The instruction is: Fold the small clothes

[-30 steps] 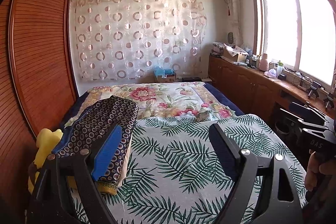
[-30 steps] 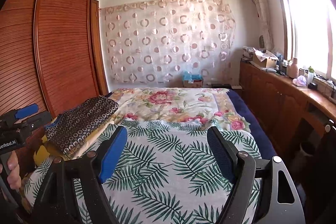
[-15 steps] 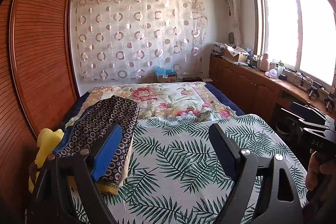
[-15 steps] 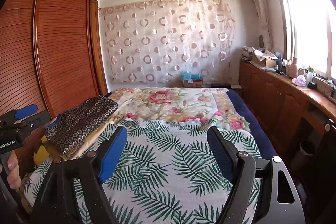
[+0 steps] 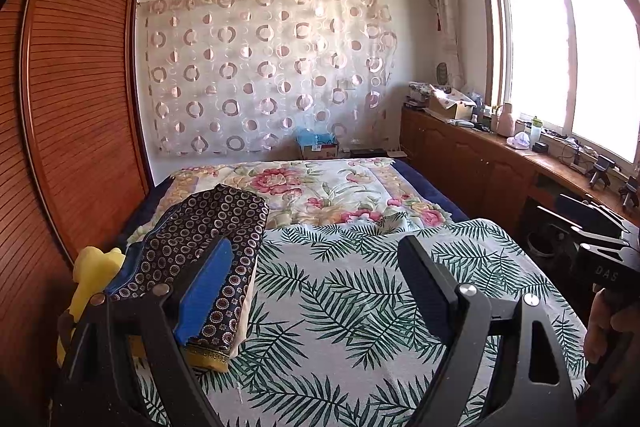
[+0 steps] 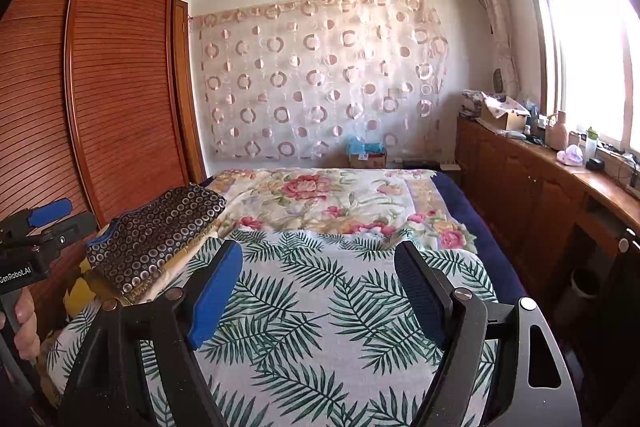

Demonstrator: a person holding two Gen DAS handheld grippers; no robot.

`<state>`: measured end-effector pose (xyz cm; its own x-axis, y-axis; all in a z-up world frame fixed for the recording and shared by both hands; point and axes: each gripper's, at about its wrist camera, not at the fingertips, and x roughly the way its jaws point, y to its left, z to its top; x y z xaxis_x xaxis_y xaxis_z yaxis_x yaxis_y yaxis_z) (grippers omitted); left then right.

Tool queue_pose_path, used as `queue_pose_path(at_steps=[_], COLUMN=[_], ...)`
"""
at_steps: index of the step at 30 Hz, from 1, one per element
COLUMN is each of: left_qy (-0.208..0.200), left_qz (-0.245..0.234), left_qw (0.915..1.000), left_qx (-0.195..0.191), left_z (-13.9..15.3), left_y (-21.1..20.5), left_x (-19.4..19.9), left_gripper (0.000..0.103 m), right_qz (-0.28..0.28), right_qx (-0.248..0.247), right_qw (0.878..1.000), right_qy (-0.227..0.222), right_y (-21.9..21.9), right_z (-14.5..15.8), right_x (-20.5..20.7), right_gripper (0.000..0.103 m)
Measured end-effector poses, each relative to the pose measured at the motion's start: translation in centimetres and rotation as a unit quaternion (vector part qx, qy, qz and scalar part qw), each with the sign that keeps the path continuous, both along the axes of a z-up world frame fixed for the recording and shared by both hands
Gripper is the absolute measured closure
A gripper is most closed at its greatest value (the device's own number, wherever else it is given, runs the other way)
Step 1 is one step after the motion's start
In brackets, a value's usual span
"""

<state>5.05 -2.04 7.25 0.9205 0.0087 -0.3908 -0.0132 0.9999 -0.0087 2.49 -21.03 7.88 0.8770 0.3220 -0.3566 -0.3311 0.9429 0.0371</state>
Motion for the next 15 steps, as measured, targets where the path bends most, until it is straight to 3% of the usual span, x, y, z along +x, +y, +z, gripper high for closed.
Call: queue_pose_path(at_steps=[15], left_qy=[-0.001], left_qz=[0.0], left_qw=[1.0], left_qx=[-0.001], left_z=[0.11], left_y=[0.35], left_x=[0.0], left_gripper=[0.018], right_qz=[0.001], right_qx=[0.001], right_qw=[1.0], right_qy=[-0.003], right_y=[-0.32], right_z=[-0.18], right_x=[-0.28], right_gripper=[0.023])
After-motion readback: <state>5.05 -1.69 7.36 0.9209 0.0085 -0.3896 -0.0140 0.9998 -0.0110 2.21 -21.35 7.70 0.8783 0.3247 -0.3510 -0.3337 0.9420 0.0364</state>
